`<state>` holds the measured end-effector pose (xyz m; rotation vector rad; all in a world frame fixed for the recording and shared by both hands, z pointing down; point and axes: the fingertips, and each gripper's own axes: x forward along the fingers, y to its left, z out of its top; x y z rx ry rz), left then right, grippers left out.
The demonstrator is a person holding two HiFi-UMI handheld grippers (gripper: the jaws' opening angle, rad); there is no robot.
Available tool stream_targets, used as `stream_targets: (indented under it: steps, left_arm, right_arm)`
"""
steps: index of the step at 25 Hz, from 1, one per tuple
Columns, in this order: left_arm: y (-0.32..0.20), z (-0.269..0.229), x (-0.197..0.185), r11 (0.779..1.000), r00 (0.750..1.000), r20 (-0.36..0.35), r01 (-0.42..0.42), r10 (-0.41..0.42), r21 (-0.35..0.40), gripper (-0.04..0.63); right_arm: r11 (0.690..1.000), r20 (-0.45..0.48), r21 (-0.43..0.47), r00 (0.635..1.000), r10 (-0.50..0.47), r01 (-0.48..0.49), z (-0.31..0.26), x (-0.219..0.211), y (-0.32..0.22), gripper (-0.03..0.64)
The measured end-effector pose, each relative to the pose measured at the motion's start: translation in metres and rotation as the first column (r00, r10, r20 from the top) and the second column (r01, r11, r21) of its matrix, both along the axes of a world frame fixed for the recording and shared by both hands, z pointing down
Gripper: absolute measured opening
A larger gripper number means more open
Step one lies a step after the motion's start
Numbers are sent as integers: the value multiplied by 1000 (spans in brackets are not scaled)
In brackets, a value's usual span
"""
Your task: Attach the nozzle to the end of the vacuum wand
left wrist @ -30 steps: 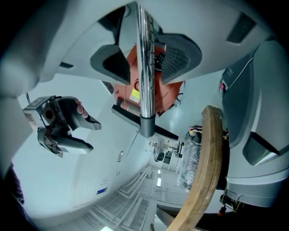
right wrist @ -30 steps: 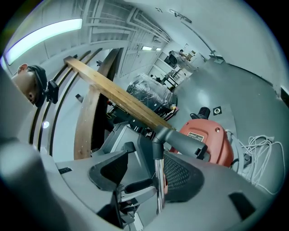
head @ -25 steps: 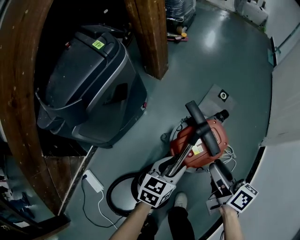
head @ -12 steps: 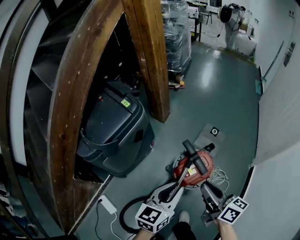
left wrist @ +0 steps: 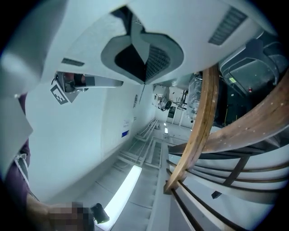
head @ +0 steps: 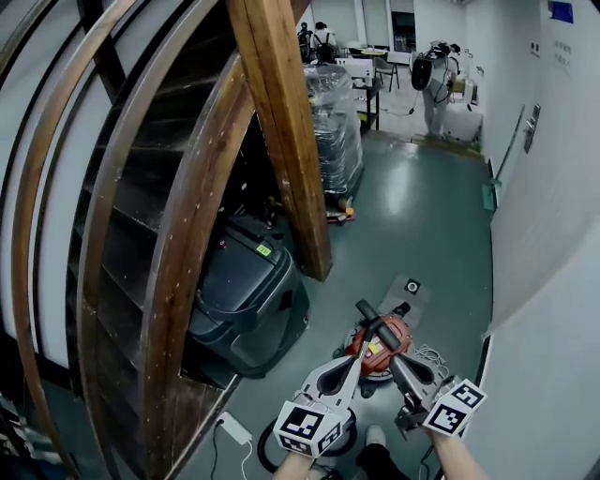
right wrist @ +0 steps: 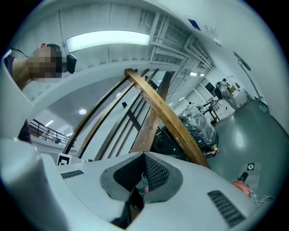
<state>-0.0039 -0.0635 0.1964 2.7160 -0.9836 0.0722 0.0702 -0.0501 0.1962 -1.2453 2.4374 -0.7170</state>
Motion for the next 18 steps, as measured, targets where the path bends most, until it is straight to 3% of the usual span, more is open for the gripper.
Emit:
stream_targets:
  steps: [10,18]
  left_arm:
    - [51,-64,-20,994,999,-27,-22,25,107,5]
    - [68,-79,-33,988,998,-37,-37,43,151,5]
  right_arm:
    - [982,-158,186,985,74,-44,-76,-16,53,18]
    - [967,-193,245,974,115,-65,-94,-28,70,18]
